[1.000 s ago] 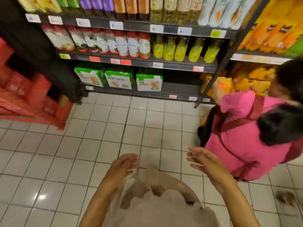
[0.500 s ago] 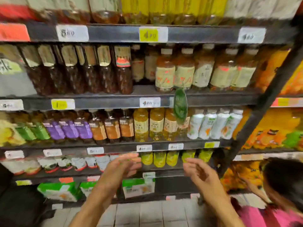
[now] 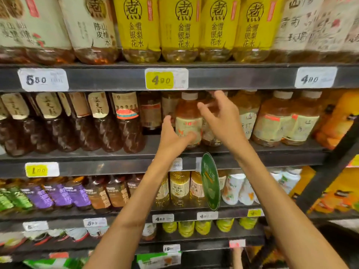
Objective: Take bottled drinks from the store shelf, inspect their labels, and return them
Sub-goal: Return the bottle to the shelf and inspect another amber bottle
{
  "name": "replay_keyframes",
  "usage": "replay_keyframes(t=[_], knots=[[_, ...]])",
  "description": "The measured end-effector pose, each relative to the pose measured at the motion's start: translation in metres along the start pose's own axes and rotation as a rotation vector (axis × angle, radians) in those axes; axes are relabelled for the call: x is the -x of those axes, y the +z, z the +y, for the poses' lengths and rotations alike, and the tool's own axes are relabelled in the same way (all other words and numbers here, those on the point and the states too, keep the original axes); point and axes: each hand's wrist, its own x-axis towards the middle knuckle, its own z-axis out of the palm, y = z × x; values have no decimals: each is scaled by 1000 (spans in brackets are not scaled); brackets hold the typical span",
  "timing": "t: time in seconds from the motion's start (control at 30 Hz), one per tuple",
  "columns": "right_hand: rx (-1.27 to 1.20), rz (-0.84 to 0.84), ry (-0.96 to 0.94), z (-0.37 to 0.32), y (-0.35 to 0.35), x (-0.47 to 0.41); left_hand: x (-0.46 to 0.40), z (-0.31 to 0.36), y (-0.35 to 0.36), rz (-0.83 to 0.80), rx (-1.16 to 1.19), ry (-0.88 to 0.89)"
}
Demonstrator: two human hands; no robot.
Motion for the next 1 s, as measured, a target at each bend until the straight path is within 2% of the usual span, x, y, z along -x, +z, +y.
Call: replay_keyframes(t=[0.07,0.17,0.4,0.53,0.63,0.7,0.77,0.83,0.93,1.0], knots=[[116,-41,77,5,15,-17,-12,-6,8,-9,-63,14],[149,-60,162,11,25,-31,-19,-15,18,29,-135,37],[12,-17,246,11,26,-30,-15,-26,23,158,-161,80],[-149,2,192,2,20,-21,15,-30,-2,133,13,124],[-245,-36,157,-18,14,-11,49,-24,-22,59,235,145],[-320,-118,187,-34,11,-5,69,-20,-36,-28,371,148],[-404,-286,276,-49,11,1,85,-19,-54,-182,479,88],[-590,-430,412,-62,14,11,100,-19,-70,-369,588,0],[-815,-393,522,-79,20,30,118,-23,-85,-553,725,-32],[-848,-291,484,-87,26,47,126,-28,-89,-561,750,-21]])
